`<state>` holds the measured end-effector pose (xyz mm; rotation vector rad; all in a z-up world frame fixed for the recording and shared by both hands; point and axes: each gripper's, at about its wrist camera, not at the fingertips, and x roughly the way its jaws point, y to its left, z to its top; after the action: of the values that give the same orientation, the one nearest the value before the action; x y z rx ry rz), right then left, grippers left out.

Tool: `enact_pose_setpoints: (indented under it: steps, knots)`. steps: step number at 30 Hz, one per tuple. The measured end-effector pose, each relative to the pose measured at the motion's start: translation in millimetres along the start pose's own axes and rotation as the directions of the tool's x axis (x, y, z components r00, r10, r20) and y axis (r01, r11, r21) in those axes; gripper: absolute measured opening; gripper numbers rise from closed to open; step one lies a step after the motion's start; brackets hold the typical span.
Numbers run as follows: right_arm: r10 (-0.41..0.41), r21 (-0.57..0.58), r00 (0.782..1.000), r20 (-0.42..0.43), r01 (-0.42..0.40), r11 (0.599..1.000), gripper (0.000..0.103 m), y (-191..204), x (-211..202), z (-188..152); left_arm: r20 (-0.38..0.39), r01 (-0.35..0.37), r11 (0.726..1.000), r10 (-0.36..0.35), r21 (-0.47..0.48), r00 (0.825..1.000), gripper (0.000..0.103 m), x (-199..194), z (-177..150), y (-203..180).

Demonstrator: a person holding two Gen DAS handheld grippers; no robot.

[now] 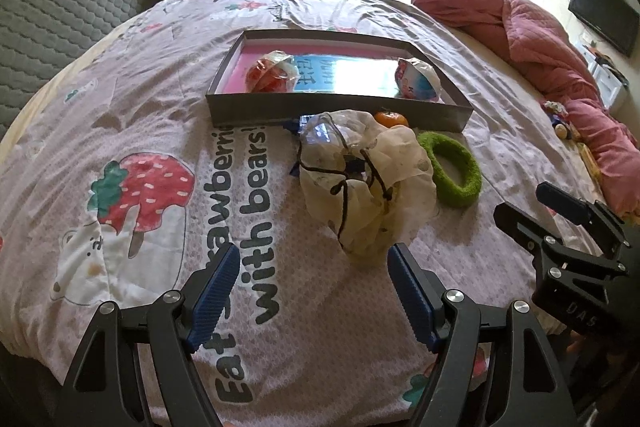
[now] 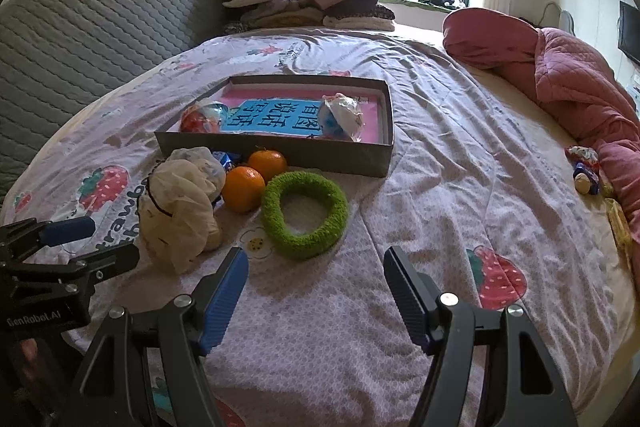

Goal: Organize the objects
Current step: 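Withdraw both open tools from the tray toward the remaining items, then grasp the beige mesh bundle with left tool while right tool grasps the green fuzzy ring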

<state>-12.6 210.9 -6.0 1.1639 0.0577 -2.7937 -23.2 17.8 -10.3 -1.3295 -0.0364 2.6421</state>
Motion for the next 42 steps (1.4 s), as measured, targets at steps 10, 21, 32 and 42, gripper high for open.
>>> enact_pose_setpoints:
  steps: [10, 21, 32, 42]
  knots:
    - [-0.007, 0.011, 1.0, 0.002, 0.007, 1.0, 0.07, -4.0, 9.4, 2.9, 0.017, 0.027, 0.998, -0.026, -0.051, 1.0, 0.077, 7.1, 9.3, 9.4]
    - [-0.015, 0.015, 1.0, 0.0, 0.015, 1.0, 0.07, -8.1, 24.3, 12.0, 0.013, 0.016, 0.998, -0.016, -0.057, 1.0, 0.077, 25.3, 22.9, 12.2]
    - [-0.025, 0.039, 0.999, -0.022, 0.026, 0.999, 0.07, -15.9, 49.5, 14.5, 0.003, 0.014, 0.996, -0.013, -0.084, 1.0, 0.077, 46.4, 30.8, 20.1]
    - [-0.052, 0.044, 0.998, -0.042, 0.054, 0.998, 0.07, -22.3, 70.7, 16.3, -0.012, 0.008, 0.994, -0.009, -0.113, 1.0, 0.077, 66.3, 35.8, 27.5]
